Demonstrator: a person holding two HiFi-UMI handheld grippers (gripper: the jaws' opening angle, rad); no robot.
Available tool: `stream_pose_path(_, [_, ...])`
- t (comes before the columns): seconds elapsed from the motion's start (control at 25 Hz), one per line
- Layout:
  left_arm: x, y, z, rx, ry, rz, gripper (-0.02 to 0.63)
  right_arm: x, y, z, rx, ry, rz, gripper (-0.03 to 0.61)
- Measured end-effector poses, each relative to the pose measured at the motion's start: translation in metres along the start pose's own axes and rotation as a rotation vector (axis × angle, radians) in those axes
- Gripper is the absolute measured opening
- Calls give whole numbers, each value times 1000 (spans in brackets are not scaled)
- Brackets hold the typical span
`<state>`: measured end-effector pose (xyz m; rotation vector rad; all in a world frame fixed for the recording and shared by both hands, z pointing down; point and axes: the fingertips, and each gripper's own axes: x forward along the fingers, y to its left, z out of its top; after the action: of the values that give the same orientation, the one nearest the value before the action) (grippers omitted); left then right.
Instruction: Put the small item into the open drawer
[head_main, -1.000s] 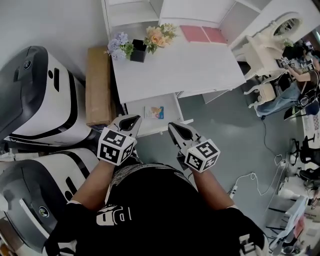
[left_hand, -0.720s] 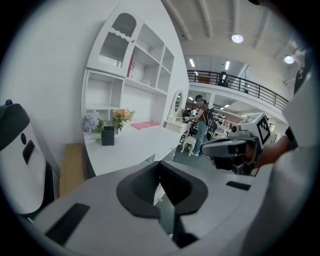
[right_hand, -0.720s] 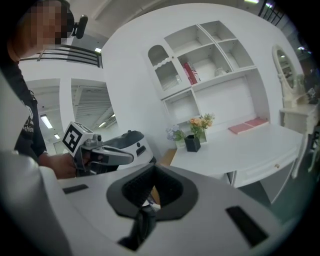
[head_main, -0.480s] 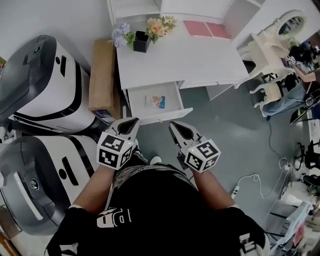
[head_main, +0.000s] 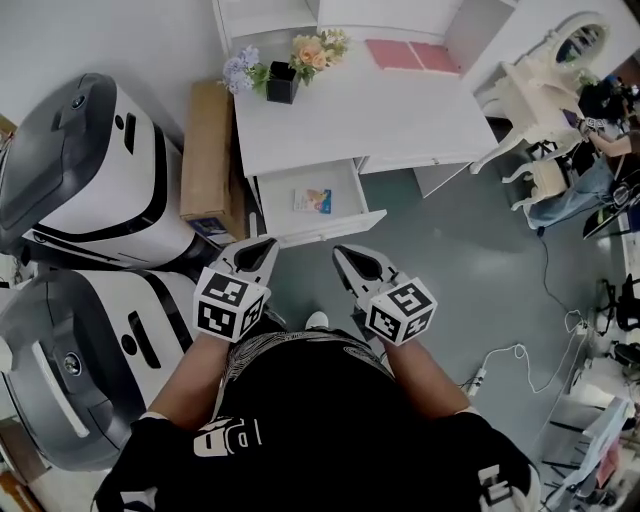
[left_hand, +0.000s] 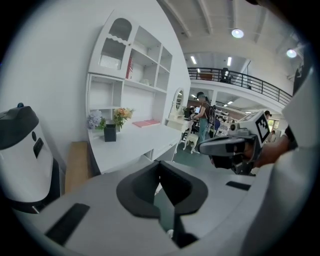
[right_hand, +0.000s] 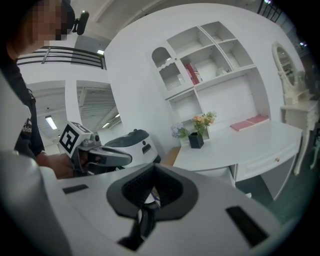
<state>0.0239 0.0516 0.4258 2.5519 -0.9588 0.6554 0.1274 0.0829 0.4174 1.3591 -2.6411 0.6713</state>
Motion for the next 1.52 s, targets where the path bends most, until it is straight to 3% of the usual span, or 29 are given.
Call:
stream_pose_path(0.32, [9, 23, 22, 87, 9, -85, 14, 26, -2, 0, 49, 1, -98, 6])
stream_pose_path(0.68, [11, 60, 25, 126, 24, -133, 14, 52, 10, 9, 41, -7, -172, 6])
stream_pose_path(1.52, [4, 67, 15, 137, 29, -186, 14, 61, 25, 12, 18, -12, -202, 6])
